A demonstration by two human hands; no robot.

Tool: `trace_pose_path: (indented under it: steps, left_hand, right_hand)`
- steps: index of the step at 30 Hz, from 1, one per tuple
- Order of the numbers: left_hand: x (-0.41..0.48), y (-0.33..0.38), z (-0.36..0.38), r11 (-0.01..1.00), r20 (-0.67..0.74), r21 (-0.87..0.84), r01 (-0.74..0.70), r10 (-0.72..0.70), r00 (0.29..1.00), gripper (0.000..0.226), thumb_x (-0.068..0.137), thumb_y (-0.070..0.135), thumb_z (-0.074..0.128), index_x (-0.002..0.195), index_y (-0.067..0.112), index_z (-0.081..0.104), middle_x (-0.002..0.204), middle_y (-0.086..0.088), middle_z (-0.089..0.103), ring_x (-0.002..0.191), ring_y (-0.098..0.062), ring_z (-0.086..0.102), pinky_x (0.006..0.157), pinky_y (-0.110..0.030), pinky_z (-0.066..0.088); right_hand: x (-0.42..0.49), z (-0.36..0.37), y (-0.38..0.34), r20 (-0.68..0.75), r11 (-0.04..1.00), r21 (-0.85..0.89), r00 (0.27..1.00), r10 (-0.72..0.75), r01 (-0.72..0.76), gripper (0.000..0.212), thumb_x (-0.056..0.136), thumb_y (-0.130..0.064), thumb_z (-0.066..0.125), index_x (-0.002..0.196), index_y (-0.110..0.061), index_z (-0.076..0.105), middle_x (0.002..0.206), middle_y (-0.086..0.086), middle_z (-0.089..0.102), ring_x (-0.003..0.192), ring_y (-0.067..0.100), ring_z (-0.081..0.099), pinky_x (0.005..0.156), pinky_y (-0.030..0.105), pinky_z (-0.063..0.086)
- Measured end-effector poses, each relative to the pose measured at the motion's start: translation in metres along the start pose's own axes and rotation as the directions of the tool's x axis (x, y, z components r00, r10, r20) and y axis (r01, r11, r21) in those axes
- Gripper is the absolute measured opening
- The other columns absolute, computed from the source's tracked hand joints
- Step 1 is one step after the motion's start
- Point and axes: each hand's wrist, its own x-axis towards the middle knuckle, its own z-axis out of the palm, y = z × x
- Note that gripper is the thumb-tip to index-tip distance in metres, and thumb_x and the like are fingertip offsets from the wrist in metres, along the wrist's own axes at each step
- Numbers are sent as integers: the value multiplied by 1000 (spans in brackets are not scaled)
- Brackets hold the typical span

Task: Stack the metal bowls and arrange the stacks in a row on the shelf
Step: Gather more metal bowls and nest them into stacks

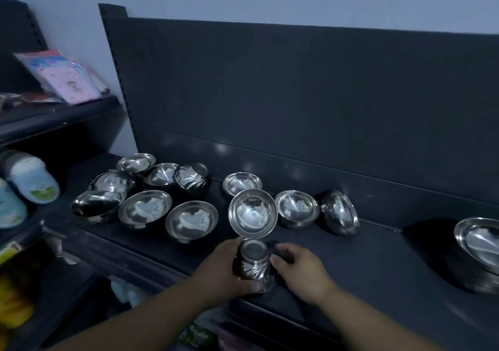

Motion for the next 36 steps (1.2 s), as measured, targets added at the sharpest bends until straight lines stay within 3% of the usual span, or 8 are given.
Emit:
trace_pose_path:
  steps: [5,9,15,19,22,27,31,36]
  left_hand:
    - [3,-5,6,997,-11,-77,1,-1,1000,73,50,50,85,111,44,46,117,19,52,111,0,53,99,-27,46]
    - [5,7,-3,992,-30,-119,48,-52,998,73,58,43,86,117,43,43,106,25,48,101,4,53,87,-13,40]
    - [17,32,-26,881,84,-407,240,-226,971,46,73,47,76,109,26,57,95,12,68,79,0,66,65,-15,49]
    - [19,46,-34,879,75,-400,259,-250,965,55,76,62,64,115,24,58,102,8,68,78,0,68,71,-18,50]
    - [17,47,-36,929,15,-310,200,-206,979,52,78,62,62,120,35,50,105,15,64,91,5,60,76,-16,45]
    - [22,33,-43,972,-140,-136,193,-211,967,41,90,25,59,130,28,52,116,7,66,107,-8,60,91,-23,47]
    - [22,21,-56,955,-197,-158,252,-280,940,31,87,20,58,117,26,62,96,5,69,88,-16,67,83,-38,56]
    - [20,15,-73,921,-258,-293,255,-333,907,20,85,17,57,102,25,65,82,-4,71,70,-25,71,66,-39,61]
  right_hand:
    - [-4,10,7,-22,978,207,999,37,-31,15,88,-27,67,103,-24,71,101,-11,73,100,8,67,98,28,49]
    - [-8,-3,5,-44,948,317,999,1,13,24,88,-29,67,112,-32,65,108,-13,71,100,-2,64,100,23,48]
    - [-6,-35,14,140,907,373,955,-263,195,78,69,-18,86,133,-42,49,127,-13,59,107,1,62,99,22,48]
    - [7,-39,5,-183,931,150,935,-303,332,51,80,-11,76,116,-45,62,107,-12,65,88,-4,63,91,15,48]
    - [19,-45,-3,-255,960,64,935,-247,271,30,86,-24,71,115,-32,70,96,-13,72,85,-4,66,88,16,51]
    - [29,-44,-14,-171,960,184,968,-182,213,11,85,-31,70,92,-25,76,70,-2,74,62,9,69,72,30,58]
    - [39,-33,-10,-149,968,234,987,-56,91,31,90,-46,59,82,-21,76,74,2,75,75,16,71,79,32,56]
    - [58,-8,0,-51,952,250,980,194,-175,32,85,-43,67,107,-19,67,95,4,74,85,21,70,82,37,58]
